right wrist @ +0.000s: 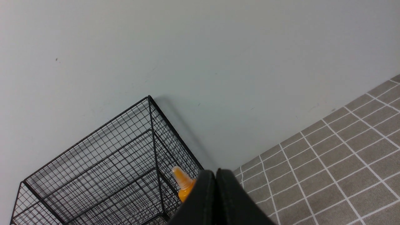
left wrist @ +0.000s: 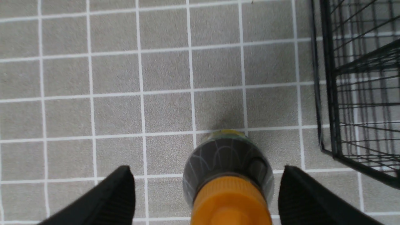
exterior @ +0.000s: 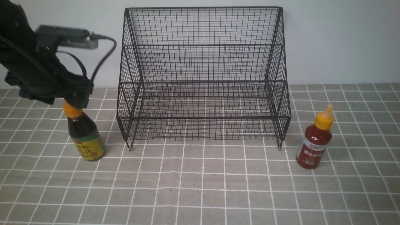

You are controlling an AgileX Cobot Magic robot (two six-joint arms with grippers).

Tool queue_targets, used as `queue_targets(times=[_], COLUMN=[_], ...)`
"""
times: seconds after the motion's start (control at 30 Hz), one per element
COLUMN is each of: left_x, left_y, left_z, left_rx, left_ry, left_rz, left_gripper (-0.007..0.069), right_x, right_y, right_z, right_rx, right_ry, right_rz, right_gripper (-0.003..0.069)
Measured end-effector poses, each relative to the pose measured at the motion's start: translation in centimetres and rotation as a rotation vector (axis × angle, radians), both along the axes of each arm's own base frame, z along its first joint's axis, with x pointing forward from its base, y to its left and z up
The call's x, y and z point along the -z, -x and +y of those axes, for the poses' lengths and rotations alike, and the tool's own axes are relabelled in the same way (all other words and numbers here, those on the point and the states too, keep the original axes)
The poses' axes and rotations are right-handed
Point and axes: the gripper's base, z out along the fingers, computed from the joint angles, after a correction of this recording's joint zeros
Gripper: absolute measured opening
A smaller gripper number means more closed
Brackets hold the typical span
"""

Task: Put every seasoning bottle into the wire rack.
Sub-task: Use the left arm to grab the condiment bottle closest to it, then use the left arm to put the condiment bottle back on the shelf

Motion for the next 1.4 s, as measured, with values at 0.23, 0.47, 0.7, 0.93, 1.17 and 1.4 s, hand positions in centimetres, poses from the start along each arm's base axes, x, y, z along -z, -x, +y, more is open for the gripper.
queue_targets(times=[0.23, 0.47, 0.7, 0.93, 1.17, 1.4], left_x=[1.5, 1.3, -3.3, -11.8, -15.5, -14.1], left_y=[-0.6, -0.5, -0.5, 0.6, 2.1, 0.7], left_z=[0.0, 0.0, 0.0, -3.3, -9.5, -12.6], left_rx=[-0.003, -0.005, -0.011, 0.071, 0.243, 0.310], left_ry=[0.004, 0.001, -0.005, 0.029, 0.074, 0.092], left_rz=[0.034, 0.053, 0.097, -0.086, -0.200, -0.240], left_gripper=[0.0450, 0.0300, 0.0300, 0.0298, 0.0298, 0.0291], right_x=[0.0, 0.0, 0.1, 0.2, 0.2, 0.2], right_y=[0.0, 0.0, 0.0, 0.0, 0.0, 0.0], right_z=[0.0, 0.0, 0.0, 0.1, 0.1, 0.1], right_rx=[0.000, 0.000, -0.005, -0.012, -0.013, -0.013], right_ry=[0.000, 0.000, 0.000, 0.000, 0.001, 0.001], right_rz=[0.000, 0.000, 0.010, 0.024, 0.026, 0.026], right_gripper=[-0.0013, -0.0013, -0.0013, -0.0013, -0.0013, -0.0013])
